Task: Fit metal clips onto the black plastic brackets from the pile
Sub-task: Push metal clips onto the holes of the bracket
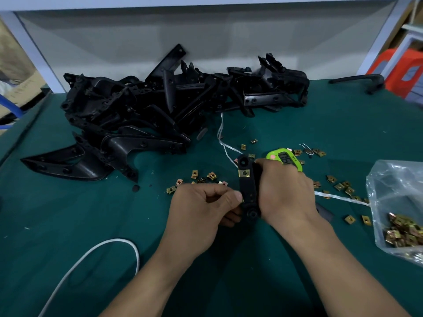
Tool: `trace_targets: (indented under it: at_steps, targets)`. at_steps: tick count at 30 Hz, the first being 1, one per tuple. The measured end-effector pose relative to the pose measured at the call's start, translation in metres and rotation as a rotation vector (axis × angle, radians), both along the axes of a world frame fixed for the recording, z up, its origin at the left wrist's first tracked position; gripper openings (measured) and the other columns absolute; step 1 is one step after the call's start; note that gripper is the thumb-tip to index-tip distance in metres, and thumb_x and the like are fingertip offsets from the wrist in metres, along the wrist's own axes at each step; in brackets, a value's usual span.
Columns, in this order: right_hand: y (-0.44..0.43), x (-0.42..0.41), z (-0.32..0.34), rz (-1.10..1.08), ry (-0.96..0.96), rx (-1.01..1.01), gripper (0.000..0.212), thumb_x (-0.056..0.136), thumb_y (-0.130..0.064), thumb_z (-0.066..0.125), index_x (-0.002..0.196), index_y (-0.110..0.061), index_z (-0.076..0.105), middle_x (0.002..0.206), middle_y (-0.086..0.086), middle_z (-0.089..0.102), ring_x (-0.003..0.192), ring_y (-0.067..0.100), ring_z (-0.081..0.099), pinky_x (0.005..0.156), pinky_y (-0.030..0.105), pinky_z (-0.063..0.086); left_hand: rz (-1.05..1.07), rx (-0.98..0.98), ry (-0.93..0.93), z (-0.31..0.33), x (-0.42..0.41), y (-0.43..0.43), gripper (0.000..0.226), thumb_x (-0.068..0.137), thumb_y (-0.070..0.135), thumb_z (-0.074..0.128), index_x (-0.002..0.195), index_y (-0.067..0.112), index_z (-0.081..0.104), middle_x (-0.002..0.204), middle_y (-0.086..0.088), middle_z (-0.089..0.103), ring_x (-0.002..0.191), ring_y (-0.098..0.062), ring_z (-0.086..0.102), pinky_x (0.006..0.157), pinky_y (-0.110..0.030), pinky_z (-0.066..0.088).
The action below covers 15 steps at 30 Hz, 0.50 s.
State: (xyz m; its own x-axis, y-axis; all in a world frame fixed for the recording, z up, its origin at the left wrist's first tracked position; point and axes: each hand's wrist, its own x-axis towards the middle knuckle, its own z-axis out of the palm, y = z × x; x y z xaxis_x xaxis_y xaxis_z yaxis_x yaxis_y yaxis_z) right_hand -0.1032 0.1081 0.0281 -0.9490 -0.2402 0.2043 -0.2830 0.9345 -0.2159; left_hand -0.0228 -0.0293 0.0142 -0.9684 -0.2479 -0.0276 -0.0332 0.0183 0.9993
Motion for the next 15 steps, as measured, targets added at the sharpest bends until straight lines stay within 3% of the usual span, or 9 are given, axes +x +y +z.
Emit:
trace_targets:
  at_steps: [9, 15]
  targets:
    - [-0.008, 0.006, 0.000, 0.027, -0.032, 0.045, 0.031, 0.079, -0.012, 0.064, 0.102, -0.030, 0.056, 0.091, -0.001, 0.068, 0.091, 0.031, 0.067, 0.065, 0.031, 0.033, -0.086, -0.078, -0.054, 0.001, 0.000, -0.005, 0.023, 0.089, 0.011, 0.075, 0.066, 0.008, 0.073, 0.058, -0.008, 0.070, 0.051, -0.019, 0.067, 0.049, -0.024, 0.053]
    - [-0.007, 0.007, 0.000, 0.039, -0.081, -0.015, 0.032, 0.075, -0.019, 0.070, 0.102, -0.031, 0.057, 0.089, 0.000, 0.067, 0.090, 0.032, 0.066, 0.066, 0.031, 0.033, -0.052, 0.001, -0.021, 0.000, 0.002, 0.006, 0.022, 0.091, 0.013, 0.073, 0.070, 0.008, 0.075, 0.062, -0.008, 0.070, 0.054, -0.018, 0.065, 0.053, -0.026, 0.054]
